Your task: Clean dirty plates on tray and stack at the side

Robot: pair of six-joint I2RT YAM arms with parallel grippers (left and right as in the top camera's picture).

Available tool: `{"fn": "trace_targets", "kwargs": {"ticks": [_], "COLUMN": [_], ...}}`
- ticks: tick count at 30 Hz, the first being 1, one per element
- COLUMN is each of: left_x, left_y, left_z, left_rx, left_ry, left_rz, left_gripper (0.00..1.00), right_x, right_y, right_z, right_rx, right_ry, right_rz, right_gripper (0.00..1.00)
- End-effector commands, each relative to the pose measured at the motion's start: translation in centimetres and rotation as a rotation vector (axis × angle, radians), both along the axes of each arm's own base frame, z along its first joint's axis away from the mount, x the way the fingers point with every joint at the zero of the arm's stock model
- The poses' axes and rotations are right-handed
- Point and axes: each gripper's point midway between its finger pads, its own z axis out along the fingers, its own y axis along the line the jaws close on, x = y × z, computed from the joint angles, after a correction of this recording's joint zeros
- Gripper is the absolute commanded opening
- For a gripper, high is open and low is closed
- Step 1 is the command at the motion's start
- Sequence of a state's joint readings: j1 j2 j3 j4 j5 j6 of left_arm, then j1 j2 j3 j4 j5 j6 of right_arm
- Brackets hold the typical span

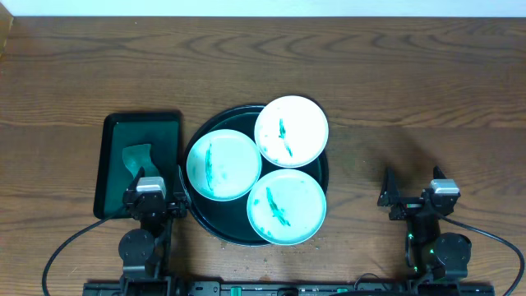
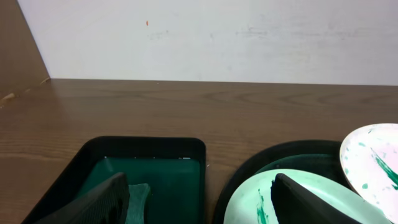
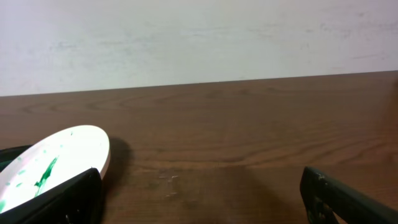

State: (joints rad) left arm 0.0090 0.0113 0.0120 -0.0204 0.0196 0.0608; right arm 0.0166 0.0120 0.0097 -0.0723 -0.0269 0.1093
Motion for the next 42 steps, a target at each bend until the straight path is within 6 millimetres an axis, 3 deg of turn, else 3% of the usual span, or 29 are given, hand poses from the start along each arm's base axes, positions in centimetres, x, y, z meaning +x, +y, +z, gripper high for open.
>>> {"fn": "trace_targets", "kwargs": {"ticks": [1,28,32,42], "left_x": [-0.2,-0.2,-0.2,0.3], "left_y": [0.5,0.5,0.5,0.5], "left_z": [-1.5,-1.4,-0.6,2.0], "left_rx": [0.022,0.022,0.022,0.022], "left_ry": [0.055,0.052,0.039,0.083], "left_rz": [0.029,0.030,0.031,0.030], "left_gripper": [0.74,0.74,0.74,0.74], "right_x": [0.0,0.0,0.0,-0.1], "right_y": [-0.2,-0.2,-0.1,0.1], "right_z": [-0.1,-0.1,0.1,3.0], "right_rx": [-0.010,-0.037,-0.036,-0.035], "right_ry": [-0.002,-0.004,-0.008,-0.030], "right_rz": [-0.008,-0.006,0.003,0.011], "right_gripper": [0.99,0.99,0.99,0.99]}}
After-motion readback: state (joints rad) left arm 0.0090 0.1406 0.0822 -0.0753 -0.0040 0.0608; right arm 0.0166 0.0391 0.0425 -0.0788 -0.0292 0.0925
